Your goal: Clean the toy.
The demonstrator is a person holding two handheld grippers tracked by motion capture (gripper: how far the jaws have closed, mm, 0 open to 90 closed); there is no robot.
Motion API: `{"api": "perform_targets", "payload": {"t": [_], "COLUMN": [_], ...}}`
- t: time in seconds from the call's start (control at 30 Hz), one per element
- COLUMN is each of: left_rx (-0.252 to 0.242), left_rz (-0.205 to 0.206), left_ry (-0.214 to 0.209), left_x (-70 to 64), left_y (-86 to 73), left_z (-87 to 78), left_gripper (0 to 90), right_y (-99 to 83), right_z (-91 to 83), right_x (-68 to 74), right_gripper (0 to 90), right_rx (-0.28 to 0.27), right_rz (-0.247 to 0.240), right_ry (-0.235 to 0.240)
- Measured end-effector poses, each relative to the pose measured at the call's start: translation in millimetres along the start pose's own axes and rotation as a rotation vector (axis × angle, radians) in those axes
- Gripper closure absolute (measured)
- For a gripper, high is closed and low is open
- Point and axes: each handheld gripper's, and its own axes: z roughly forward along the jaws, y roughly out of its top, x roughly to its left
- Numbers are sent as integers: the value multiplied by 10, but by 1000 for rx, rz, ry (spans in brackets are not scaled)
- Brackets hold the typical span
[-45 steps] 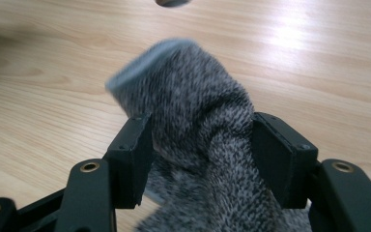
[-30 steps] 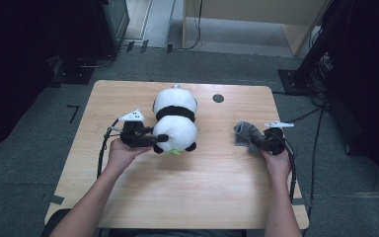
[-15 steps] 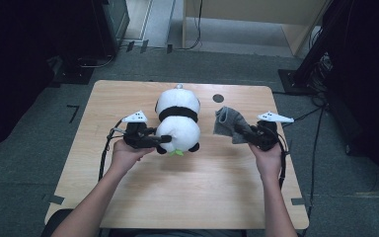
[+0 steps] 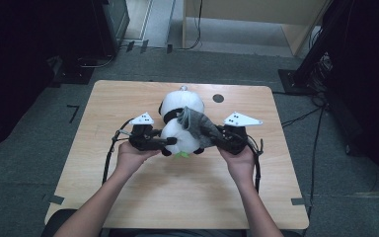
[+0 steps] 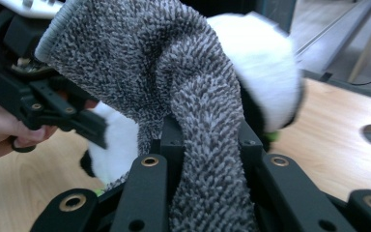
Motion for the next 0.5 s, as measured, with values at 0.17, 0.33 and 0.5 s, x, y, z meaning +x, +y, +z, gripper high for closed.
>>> {"api": "perform_targets", "payload": {"t": [0.17, 0.33, 0.5], "left_rx": [6, 3, -24], "left_rz": [-22, -43, -93], "left_ry": [22, 50, 46], "left_x": [23, 66, 138], "left_y": [-4, 3, 8], "left_z": [-14, -48, -105], "left_gripper": [508, 510, 513], "right_y": [-56, -106, -135], "right_z": [112, 194, 274], "right_x": [98, 209, 363], "right_gripper": [747, 755, 757], "right_rx": [11, 36, 53], "right_rz": [-1, -37, -106], "right_ry": [26, 56, 110]}}
